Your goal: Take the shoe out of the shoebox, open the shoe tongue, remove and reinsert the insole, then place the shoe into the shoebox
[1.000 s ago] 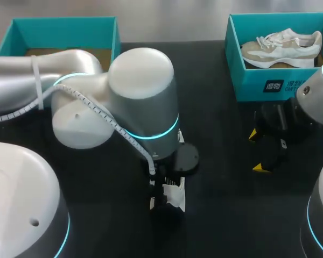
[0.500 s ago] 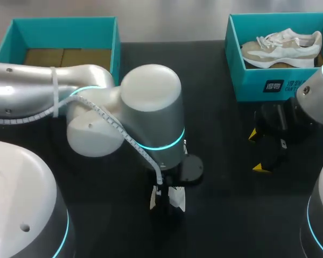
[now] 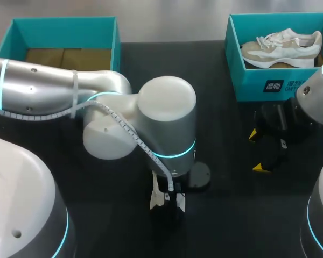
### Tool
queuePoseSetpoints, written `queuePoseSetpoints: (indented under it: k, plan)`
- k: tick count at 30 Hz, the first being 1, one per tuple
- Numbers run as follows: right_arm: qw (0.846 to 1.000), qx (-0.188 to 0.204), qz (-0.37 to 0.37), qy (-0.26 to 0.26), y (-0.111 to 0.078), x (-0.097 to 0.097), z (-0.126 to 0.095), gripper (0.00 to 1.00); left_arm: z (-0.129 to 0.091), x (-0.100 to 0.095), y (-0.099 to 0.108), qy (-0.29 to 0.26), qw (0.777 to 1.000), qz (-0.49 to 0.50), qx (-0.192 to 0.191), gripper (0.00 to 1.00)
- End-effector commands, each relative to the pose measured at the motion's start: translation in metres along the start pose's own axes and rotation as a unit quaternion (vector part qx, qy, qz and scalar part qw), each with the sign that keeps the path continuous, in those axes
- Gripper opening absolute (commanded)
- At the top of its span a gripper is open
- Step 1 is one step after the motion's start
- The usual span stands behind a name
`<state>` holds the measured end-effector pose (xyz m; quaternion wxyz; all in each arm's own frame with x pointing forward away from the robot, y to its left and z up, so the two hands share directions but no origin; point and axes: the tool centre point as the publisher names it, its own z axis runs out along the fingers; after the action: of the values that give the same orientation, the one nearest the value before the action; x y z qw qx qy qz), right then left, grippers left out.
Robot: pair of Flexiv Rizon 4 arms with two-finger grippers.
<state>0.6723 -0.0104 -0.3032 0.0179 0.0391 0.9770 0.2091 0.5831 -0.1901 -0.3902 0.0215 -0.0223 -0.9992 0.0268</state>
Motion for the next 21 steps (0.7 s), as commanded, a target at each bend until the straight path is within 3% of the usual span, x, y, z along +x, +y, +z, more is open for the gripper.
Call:
queuePoseSetpoints:
  k: [1,4,7,9,11,15,17,21]
  plan:
    - [1.0,0.001,0.0,-0.001,0.0,0.0009,0.0006,1.0,-0.0011,0.0012,0.0013,-0.002,1.0,-0.001,-0.002,0.77]
    - [1.0,0.001,0.0,-0.001,0.0,0.0009,0.0006,1.0,-0.0023,0.0035,0.0038,-0.003,1.0,0.002,-0.007,0.67]
    - [1.0,0.001,0.0,-0.001,0.0,0.0009,0.0006,1.0,-0.0032,0.005,0.0066,-0.002,1.0,0.011,-0.015,0.75]
    - [1.0,0.001,0.0,-0.001,0.0,0.0009,0.0006,1.0,-0.0022,0.0053,0.0082,-0.001,1.0,0.015,-0.018,0.88]
    - [1.0,0.001,0.0,-0.001,0.0,0.0009,0.0006,1.0,-0.0006,0.0046,0.0091,0.0,1.0,0.016,-0.021,0.89]
    - [1.0,0.001,0.0,-0.001,0.0,0.0009,0.0006,1.0,0.001,0.0037,0.01,0.002,1.0,0.016,-0.024,0.68]
    - [1.0,0.001,0.0,-0.001,0.0,0.0009,0.0006,1.0,0.0011,0.0037,0.0101,0.002,1.0,0.016,-0.025,0.49]
    - [1.0,0.001,0.0,-0.001,0.0,0.0009,0.0006,1.0,0.0005,0.003,0.0112,0.001,0.999,0.017,-0.027,0.44]
